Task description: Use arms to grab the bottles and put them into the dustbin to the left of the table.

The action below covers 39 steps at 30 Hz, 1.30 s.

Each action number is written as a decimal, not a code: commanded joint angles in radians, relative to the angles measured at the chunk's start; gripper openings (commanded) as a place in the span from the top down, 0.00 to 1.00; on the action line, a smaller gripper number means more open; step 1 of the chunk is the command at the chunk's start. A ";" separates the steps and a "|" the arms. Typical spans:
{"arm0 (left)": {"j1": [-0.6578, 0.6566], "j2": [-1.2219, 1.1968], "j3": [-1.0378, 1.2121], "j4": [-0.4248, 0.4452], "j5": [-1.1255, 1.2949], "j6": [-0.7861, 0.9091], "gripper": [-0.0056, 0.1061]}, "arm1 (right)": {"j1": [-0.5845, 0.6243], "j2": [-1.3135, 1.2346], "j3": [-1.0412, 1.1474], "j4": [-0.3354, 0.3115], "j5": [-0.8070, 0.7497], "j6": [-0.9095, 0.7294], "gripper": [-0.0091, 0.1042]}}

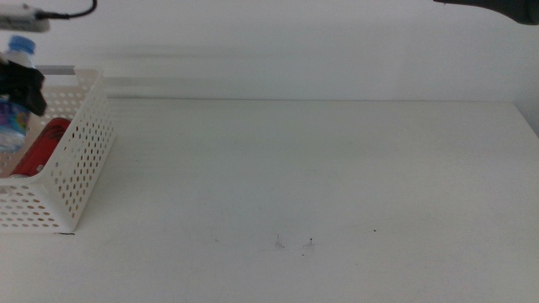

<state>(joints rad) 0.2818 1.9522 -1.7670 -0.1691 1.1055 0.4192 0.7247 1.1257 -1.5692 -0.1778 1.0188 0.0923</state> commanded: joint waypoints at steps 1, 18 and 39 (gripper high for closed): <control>0.000 0.019 -0.020 -0.040 -0.024 0.021 0.96 | 0.001 -0.003 -0.007 -0.003 -0.001 -0.003 0.12; -0.004 0.086 -0.022 -0.030 0.029 0.059 0.11 | 0.001 -0.003 -0.007 -0.003 -0.001 -0.003 0.12; -0.303 -0.651 0.250 -0.056 -0.172 -0.019 0.11 | 0.001 -0.003 -0.007 -0.003 -0.001 -0.003 0.12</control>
<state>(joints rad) 0.0168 1.3683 -1.5579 -0.2183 1.0012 0.4140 0.7247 1.1257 -1.5692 -0.1778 1.0188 0.0923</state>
